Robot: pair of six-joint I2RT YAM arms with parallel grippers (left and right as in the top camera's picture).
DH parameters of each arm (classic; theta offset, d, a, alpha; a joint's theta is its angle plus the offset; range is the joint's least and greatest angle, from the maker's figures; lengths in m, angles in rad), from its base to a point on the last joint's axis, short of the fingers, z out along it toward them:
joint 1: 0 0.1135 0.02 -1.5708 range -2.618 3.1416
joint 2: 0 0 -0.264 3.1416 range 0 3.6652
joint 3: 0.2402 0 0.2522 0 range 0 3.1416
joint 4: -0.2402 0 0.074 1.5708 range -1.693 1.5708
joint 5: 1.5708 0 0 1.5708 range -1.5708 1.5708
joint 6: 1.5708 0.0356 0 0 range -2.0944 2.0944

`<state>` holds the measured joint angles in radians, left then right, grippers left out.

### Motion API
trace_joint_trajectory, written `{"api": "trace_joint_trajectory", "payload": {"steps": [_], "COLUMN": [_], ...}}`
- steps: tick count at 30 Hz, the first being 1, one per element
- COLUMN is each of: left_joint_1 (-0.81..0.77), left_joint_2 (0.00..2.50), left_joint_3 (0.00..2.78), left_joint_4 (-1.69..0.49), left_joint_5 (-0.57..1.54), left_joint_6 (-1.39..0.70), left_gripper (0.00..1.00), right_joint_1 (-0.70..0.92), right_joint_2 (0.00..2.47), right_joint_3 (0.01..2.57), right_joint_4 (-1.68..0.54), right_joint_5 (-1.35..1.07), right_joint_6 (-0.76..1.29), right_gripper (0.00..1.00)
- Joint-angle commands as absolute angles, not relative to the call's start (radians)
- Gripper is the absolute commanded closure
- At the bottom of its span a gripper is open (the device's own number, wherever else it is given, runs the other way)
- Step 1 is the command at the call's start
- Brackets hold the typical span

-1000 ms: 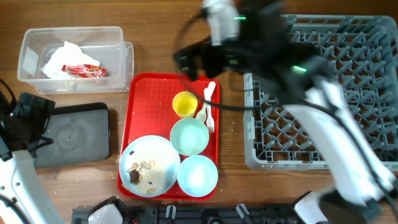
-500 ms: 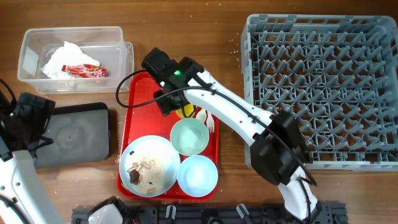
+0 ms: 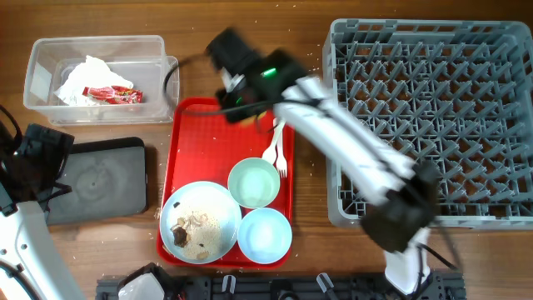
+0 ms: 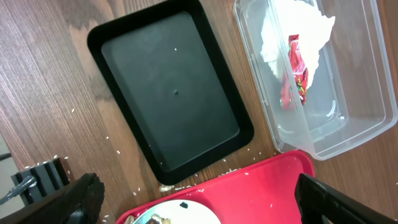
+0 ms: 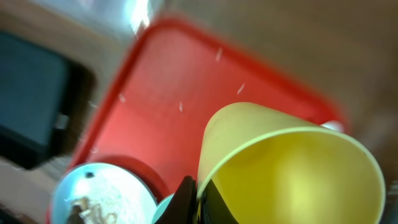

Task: Sort waste into correct bins and load items into the dishwasher rack
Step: 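Carry the yellow cup to the dish rack and set it down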

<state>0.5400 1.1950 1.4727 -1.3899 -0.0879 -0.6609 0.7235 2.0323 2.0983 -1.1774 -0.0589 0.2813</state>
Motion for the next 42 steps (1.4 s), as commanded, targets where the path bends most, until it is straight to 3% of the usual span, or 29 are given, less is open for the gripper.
{"api": "trace_joint_trajectory", "payload": {"steps": [1,5,8,11,18,26,30,35,42], "left_joint_1": [0.546,0.546,0.546,0.546,0.546,0.546,0.546,0.546,0.546], "left_joint_2": [1.196,1.196,1.196,1.196,1.196,1.196,1.196,1.196,1.196], "left_joint_3": [1.472,1.472,1.472,1.472,1.472,1.472,1.472,1.472,1.472], "left_joint_4": [-1.389,-1.389,-1.389,-1.389,-1.389,-1.389,-1.388,-1.389,-1.389], "left_joint_5": [-0.095,-0.095,-0.095,-0.095,-0.095,-0.095,-0.095,-0.095,-0.095], "left_joint_6": [-0.667,-0.667,-0.667,-0.667,-0.667,-0.667,-0.667,-0.667,-0.667], "left_gripper": [0.00,0.00,0.00,0.00,0.00,0.00,0.00,0.00,0.00], "right_joint_1": [0.440,-0.081,-0.254,-0.317,-0.350,-0.394,-0.386,-0.357,-0.401], "right_joint_2": [1.813,1.833,1.915,2.075,2.315,2.335,2.335,2.339,2.336], "right_joint_3": [2.159,2.098,1.996,1.976,1.976,1.935,1.922,1.922,1.923], "right_joint_4": [-1.249,-1.378,-1.361,-1.308,-1.183,-1.224,-1.261,-1.258,-1.271], "right_joint_5": [-0.127,-0.827,-1.151,-1.309,-1.229,-1.167,-1.329,-1.124,-0.859], "right_joint_6": [0.136,-0.250,-0.413,-0.409,-0.207,-0.208,-0.274,-0.267,-0.103], "right_gripper": [0.96,0.96,0.96,0.96,0.96,0.96,0.96,0.96,0.95]}}
